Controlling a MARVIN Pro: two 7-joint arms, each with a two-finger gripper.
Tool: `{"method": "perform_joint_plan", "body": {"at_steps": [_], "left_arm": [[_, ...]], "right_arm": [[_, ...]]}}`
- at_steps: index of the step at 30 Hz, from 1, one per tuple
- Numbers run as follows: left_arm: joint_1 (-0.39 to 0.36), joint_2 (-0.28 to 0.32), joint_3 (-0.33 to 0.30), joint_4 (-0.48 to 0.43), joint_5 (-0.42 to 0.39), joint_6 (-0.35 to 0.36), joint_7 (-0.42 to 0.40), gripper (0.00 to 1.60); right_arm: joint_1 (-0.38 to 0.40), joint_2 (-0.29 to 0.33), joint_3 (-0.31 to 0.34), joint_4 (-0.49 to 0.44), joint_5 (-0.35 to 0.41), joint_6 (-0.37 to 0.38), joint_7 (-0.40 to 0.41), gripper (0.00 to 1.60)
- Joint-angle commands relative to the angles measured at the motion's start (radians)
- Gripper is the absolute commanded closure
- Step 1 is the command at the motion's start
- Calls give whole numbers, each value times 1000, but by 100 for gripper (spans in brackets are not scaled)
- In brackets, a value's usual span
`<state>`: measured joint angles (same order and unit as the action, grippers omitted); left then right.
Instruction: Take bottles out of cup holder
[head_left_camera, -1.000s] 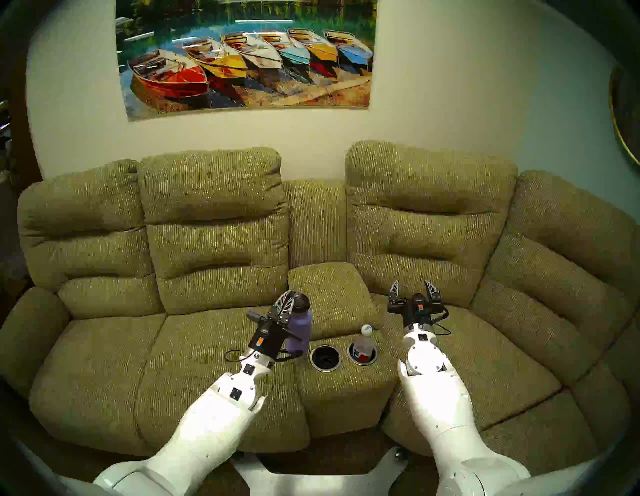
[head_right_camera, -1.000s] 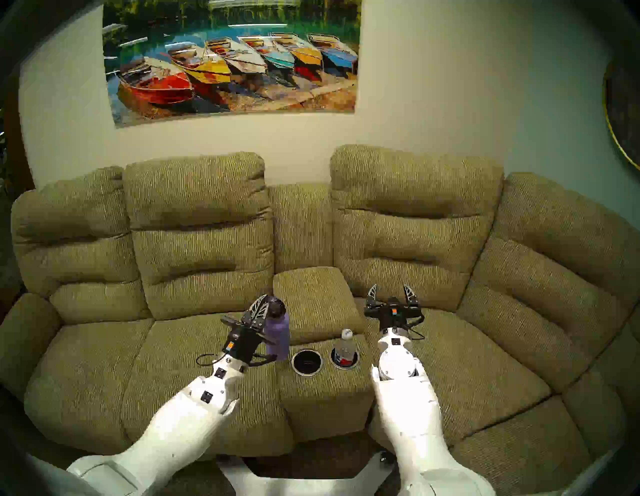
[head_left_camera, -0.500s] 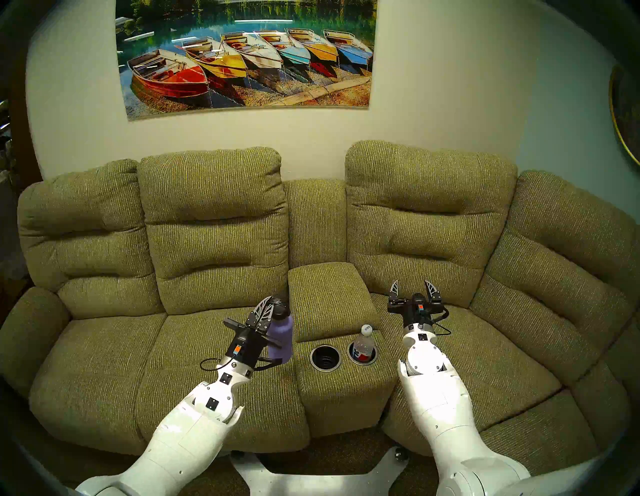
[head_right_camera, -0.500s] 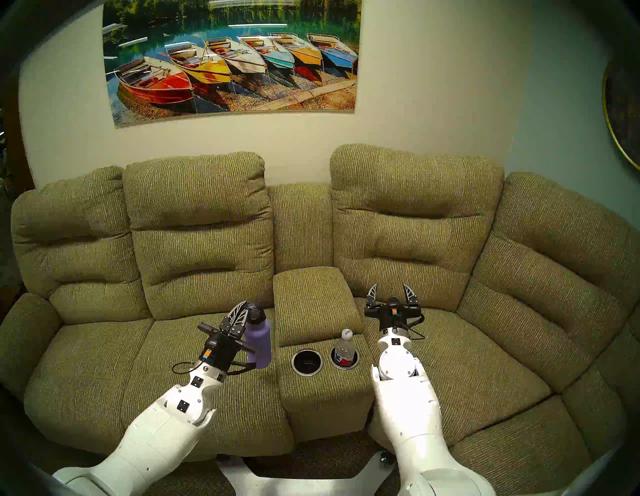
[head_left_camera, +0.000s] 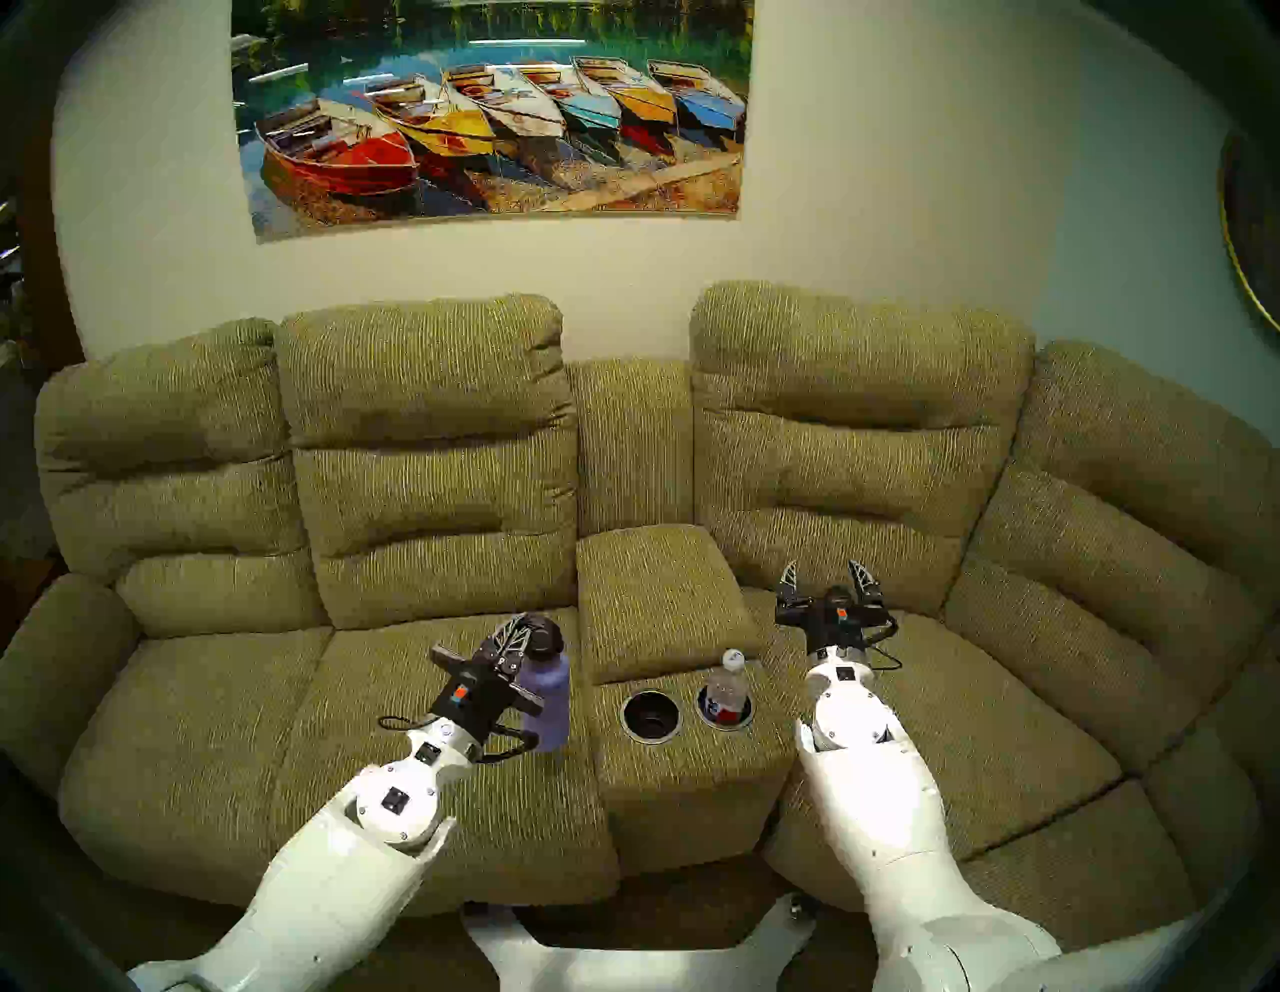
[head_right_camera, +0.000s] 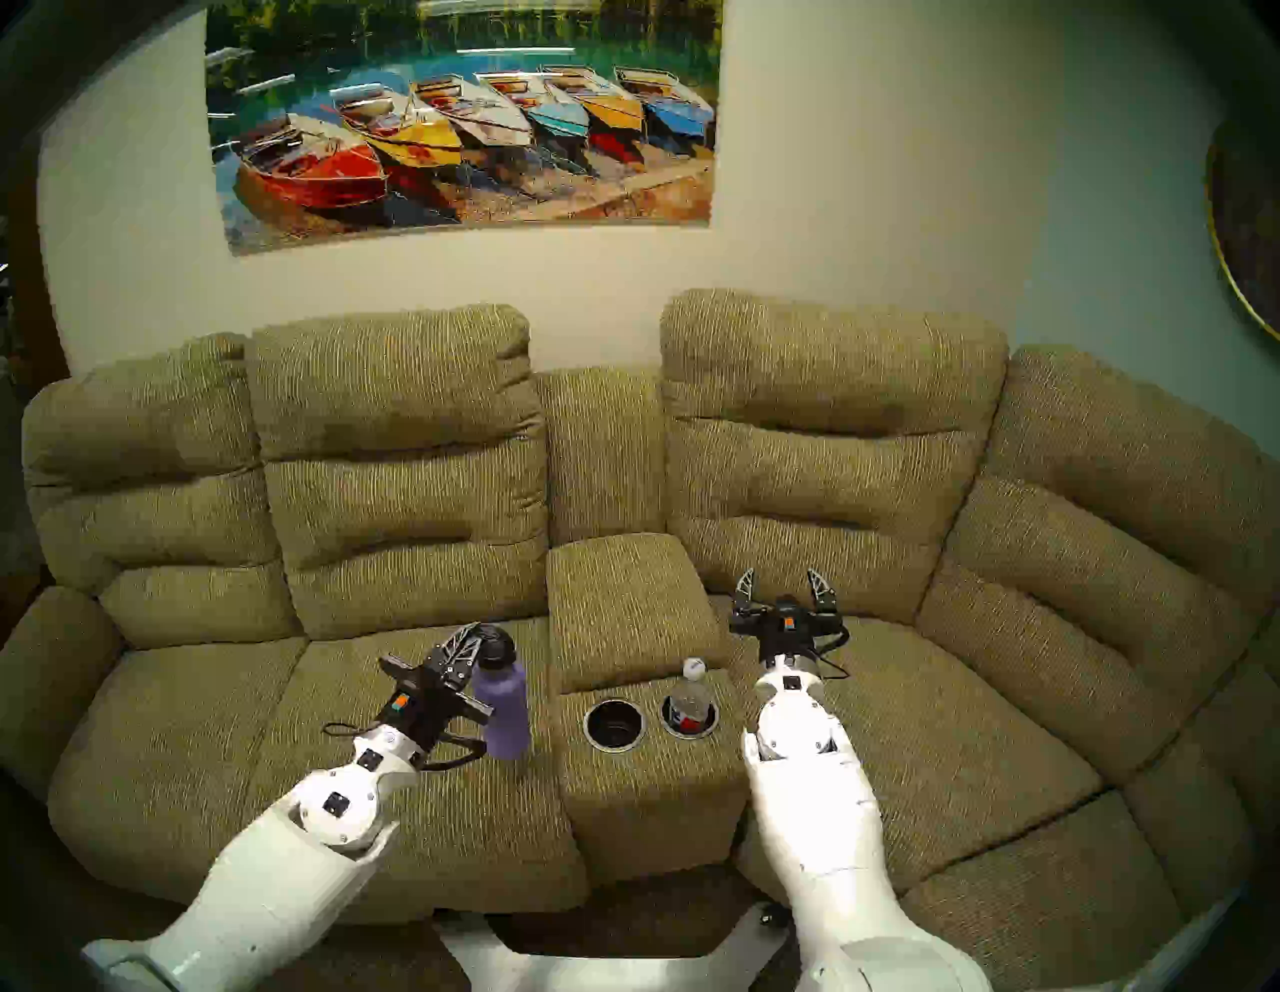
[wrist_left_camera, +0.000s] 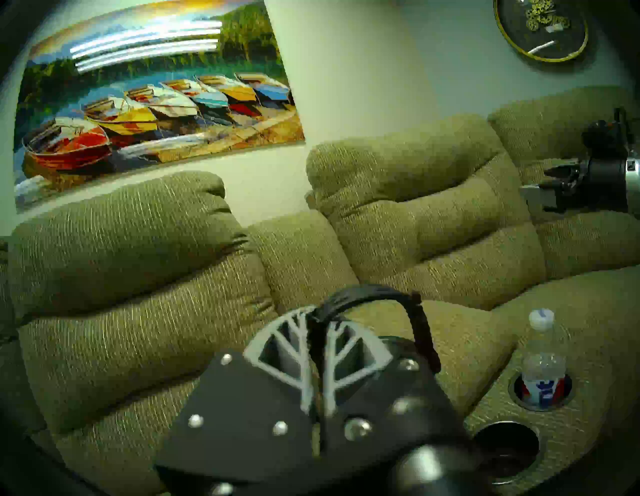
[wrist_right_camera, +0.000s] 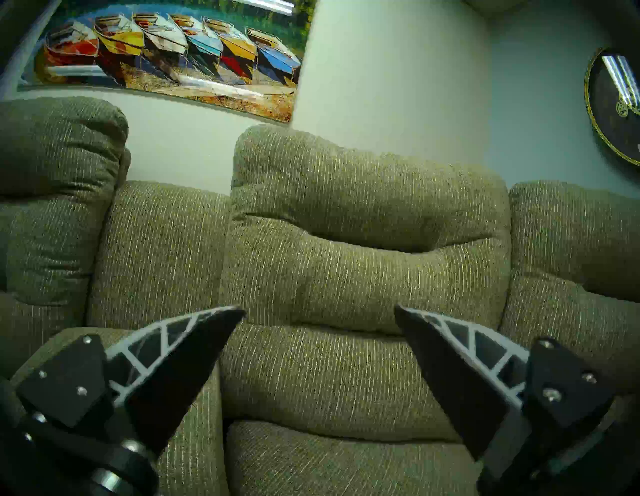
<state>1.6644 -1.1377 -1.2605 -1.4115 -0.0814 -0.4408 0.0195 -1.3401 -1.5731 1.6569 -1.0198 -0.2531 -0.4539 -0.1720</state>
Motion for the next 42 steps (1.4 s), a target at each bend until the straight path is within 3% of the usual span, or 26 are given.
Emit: {"method": "perform_joint_plan", "body": {"at_steps": [1, 11, 42], "left_arm": [[-20, 27, -17, -56, -5, 88, -12, 160], [-71, 1, 6, 8, 7, 129, -39, 160], [-258, -77, 55, 221, 70, 93, -108, 160]], "right_arm": [[11, 2, -2, -27, 0, -4, 4, 0], [10, 2, -2, -28, 0, -4, 5, 0], [11, 2, -1, -26, 0, -5, 4, 0]]}}
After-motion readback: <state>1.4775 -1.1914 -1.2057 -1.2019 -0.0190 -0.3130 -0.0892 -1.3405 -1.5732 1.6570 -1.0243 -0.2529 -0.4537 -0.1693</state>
